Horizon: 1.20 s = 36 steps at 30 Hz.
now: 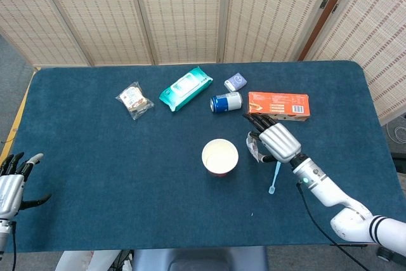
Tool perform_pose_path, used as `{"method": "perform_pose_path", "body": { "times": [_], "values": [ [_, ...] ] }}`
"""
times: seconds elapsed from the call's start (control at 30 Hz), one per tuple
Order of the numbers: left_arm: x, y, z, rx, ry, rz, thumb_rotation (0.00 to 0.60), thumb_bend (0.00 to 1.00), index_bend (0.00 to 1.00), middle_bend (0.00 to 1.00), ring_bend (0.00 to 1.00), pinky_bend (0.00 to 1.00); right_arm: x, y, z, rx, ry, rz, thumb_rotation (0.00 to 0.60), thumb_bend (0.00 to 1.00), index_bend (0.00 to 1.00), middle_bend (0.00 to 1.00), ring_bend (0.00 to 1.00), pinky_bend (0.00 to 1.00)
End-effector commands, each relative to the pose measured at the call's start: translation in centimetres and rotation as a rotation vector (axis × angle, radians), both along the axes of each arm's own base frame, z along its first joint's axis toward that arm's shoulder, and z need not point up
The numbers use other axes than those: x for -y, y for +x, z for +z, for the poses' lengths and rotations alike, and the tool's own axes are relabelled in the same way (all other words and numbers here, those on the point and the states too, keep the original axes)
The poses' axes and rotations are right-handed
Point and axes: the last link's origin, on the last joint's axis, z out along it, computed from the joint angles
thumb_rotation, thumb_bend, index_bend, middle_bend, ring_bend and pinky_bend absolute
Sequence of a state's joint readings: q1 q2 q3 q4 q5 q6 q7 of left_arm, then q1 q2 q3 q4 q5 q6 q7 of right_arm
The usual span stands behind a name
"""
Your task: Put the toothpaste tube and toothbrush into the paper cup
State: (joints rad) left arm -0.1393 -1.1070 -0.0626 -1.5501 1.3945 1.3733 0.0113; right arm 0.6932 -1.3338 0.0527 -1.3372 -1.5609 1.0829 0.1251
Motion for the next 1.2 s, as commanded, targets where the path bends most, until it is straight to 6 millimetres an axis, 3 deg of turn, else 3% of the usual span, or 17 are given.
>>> {"method": "perform_pose_path", "body": {
  "times": [0.03,0.4,0.77,1.2],
  "values": [
    [0.0,0.0,0.0,0.0,-0.001,0.001,0.6,0.0,0.15,0.26,0.07,0.0,0.0,0.7,0.6,0.031,-0.008,0.01,0.6,0.25,0.64,0.01,0.0,0.14],
    [0.0,0.0,-0.1,-0.002,-0.005,0.003,0.6,0.0,0.15,0.26,0.07,0.0,-0.6,3.4,2.4,0.112,-0.031,0.067,0.6,0.25,0.64,0.01,0.0,0.14],
    [0.0,0.1,-0.1,-0.001,-0.008,0.003,0.6,0.0,0.15,0.26,0.07,0.0,-1.9,6.4,2.8,0.206,0.017,0.131,0.6,0.25,0.65,0.02,0.0,0.14],
    [0.0,0.1,0.0,0.005,-0.007,0.005,0.6,0.0,0.15,0.26,0.07,0.0,-2.7,6.5,0.6,0.266,0.124,0.096,0.6,0.24,0.65,0.02,0.0,0.14]
  ]
}}
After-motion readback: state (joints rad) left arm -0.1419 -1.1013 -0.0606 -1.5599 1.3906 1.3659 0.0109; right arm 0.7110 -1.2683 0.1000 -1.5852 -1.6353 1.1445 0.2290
